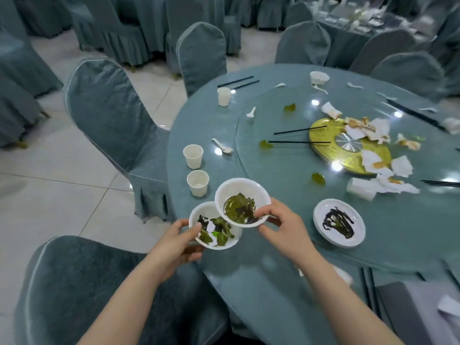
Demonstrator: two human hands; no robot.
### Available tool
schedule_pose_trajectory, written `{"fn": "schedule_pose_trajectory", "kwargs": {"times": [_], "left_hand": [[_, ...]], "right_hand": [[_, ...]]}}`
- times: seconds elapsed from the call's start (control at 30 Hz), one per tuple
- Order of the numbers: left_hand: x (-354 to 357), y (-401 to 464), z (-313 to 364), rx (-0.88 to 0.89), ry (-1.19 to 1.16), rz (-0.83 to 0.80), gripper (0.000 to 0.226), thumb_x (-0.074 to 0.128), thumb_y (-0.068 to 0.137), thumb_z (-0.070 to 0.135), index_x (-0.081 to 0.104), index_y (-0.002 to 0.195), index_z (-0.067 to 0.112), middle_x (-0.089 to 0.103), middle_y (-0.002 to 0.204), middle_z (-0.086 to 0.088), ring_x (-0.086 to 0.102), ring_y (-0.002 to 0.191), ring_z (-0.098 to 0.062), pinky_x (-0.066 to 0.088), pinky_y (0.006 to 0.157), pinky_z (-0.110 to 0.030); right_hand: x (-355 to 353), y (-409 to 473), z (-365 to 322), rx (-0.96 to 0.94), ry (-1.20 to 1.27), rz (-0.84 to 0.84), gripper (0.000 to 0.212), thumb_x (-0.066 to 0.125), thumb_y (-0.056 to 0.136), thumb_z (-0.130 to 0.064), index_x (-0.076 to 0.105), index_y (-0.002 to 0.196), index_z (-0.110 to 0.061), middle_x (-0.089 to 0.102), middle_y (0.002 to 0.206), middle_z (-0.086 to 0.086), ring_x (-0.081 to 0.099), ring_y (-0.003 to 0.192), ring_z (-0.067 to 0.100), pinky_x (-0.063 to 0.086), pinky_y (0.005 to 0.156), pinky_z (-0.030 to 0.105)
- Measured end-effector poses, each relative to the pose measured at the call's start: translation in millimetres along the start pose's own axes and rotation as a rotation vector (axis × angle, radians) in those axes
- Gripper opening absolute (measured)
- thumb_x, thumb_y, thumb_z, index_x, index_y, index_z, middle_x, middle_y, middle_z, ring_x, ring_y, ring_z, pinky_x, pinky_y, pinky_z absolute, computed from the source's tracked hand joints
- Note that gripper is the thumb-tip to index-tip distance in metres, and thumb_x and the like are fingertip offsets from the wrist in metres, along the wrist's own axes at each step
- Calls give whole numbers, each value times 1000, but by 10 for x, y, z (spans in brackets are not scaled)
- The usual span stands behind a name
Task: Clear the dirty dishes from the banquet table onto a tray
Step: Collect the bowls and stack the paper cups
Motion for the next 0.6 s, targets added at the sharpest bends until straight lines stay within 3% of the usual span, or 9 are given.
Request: {"fn": "schedule_pose_trajectory", "kwargs": {"times": [0.07,0.13,0.2,0.37,0.53,0.6], "left_hand": [[5,-32,-21,-3,-41,-56,31,59,91,32,54,117,15,69,106,-13,66,88,-28,54,83,-43],[14,-63,-42,-9,-53,-90,30,58,92,34,55,116,16,68,105,-12,66,93,-29,50,91,-48],[24,-88,-58,-11,-57,-109,29,56,92,36,55,114,18,67,104,-11,65,95,-30,53,88,-46],[53,-167,-72,-28,-88,-201,19,53,94,36,60,104,22,68,103,-10,70,81,-25,57,64,-34],[129,-241,-104,-51,-109,-285,20,53,94,36,63,105,24,69,108,-14,71,88,-29,58,64,-36],[170,-274,-103,-70,-130,-305,22,55,93,36,63,109,23,69,108,-16,70,92,-34,58,63,-37]], "right_hand": [[82,-140,-68,7,-35,-59,35,70,75,-5,64,84,-38,63,104,-19,62,100,8,50,93,28],[153,-262,-113,29,-55,-99,31,70,76,-7,64,86,-35,63,104,-18,61,100,8,50,93,30],[215,-363,-155,61,-63,-120,27,69,78,-10,65,88,-35,62,103,-20,60,100,5,48,92,28],[261,-557,-235,159,-79,-100,19,67,80,-15,66,90,-32,61,102,-26,58,101,0,48,91,24],[271,-747,-285,231,0,-8,23,58,82,3,70,97,-11,64,106,-5,64,97,9,48,88,15],[234,-813,-306,234,-9,22,29,55,82,7,70,102,-8,64,109,-5,64,98,9,47,90,14]]}}
Point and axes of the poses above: each hand's wrist, its own y-axis towards the middle knuckle, its own x-axis out of the palm, z = x × y, the point moved 3 cm from there along y, towards the middle knuckle
